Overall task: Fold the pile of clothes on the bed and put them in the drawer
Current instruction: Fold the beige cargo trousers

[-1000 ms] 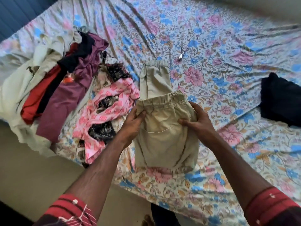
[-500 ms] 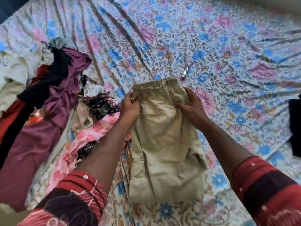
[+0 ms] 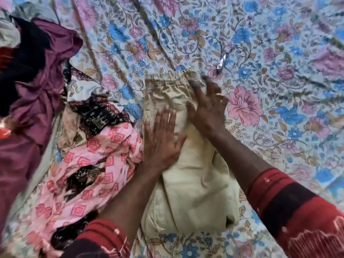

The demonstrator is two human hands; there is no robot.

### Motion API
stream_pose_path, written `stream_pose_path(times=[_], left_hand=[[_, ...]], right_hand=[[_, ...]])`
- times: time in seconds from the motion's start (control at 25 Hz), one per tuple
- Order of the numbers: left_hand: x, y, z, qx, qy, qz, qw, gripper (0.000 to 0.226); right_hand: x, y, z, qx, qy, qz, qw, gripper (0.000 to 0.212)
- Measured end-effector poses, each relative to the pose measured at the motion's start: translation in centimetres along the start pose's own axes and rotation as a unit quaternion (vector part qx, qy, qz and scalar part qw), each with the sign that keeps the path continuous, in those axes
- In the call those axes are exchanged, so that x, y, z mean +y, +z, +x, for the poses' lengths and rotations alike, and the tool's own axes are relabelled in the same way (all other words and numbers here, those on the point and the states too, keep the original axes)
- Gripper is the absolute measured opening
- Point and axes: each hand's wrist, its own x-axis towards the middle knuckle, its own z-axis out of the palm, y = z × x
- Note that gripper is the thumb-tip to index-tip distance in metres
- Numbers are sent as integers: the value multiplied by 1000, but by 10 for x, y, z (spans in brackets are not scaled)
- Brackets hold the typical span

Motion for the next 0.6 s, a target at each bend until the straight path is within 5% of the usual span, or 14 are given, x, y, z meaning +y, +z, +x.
stream_pose_path(times=[0.12, 0.32, 0.48, 0.6], left_hand=[[-20, 8, 2, -44, 2, 31, 999, 82], [3, -8, -31, -83, -26, -11, 996, 84], [-8, -12, -133, -145, 126, 57, 980, 83], [-36, -14, -171, -165, 164, 78, 970, 87]], right_hand=[[11, 11, -27, -98, -153, -115, 977, 62], [13, -11, -81, -141, -122, -149, 971, 61], [23, -29, -191, -208, -246, -160, 933, 74], [54, -39, -221, -265, -283, -136, 912, 77]])
